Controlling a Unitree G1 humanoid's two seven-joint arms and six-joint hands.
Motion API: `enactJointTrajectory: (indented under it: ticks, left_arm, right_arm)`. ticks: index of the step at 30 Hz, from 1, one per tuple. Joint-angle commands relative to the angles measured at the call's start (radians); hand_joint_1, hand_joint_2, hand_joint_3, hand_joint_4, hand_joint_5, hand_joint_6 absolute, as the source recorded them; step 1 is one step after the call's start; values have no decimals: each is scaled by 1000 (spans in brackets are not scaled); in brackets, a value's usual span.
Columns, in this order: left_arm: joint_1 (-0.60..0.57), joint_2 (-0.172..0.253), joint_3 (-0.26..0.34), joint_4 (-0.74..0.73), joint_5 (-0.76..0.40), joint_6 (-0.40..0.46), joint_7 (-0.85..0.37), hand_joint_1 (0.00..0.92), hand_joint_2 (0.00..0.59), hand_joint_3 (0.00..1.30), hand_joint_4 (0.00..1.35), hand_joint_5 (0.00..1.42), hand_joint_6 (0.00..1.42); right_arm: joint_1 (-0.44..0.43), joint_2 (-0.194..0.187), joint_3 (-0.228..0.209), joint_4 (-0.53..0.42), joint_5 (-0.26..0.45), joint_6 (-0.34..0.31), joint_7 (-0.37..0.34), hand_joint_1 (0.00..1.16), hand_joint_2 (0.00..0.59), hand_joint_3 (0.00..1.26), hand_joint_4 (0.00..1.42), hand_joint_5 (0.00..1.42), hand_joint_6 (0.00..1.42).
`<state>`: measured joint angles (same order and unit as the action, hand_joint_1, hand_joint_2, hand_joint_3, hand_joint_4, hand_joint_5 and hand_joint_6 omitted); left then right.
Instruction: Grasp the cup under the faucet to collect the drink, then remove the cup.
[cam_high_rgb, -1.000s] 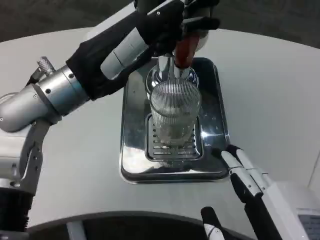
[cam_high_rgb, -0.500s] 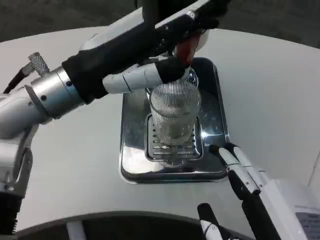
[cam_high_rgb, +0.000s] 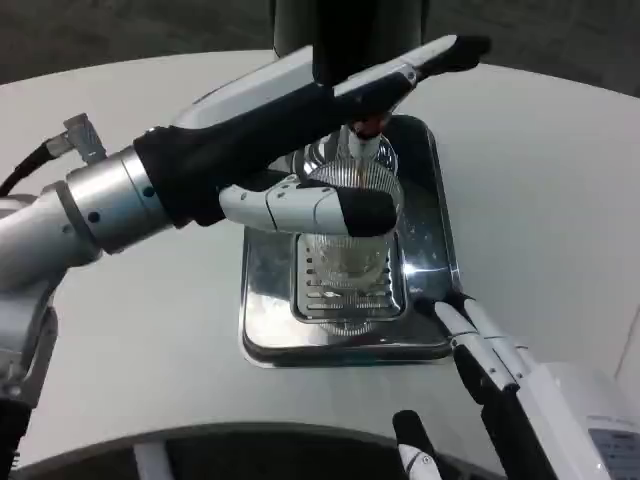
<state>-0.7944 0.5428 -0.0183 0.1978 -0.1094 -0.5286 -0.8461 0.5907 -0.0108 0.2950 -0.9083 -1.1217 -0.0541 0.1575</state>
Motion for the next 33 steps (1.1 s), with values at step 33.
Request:
enactJointTrajectory:
  ticks: [33]
  left_arm:
    - [56,87,-76,-99,175,-143,113,0,79,0,0,0,0]
  right_arm:
    - [-311,106,9,280,124,241,-57,478,311,0,0,4,216]
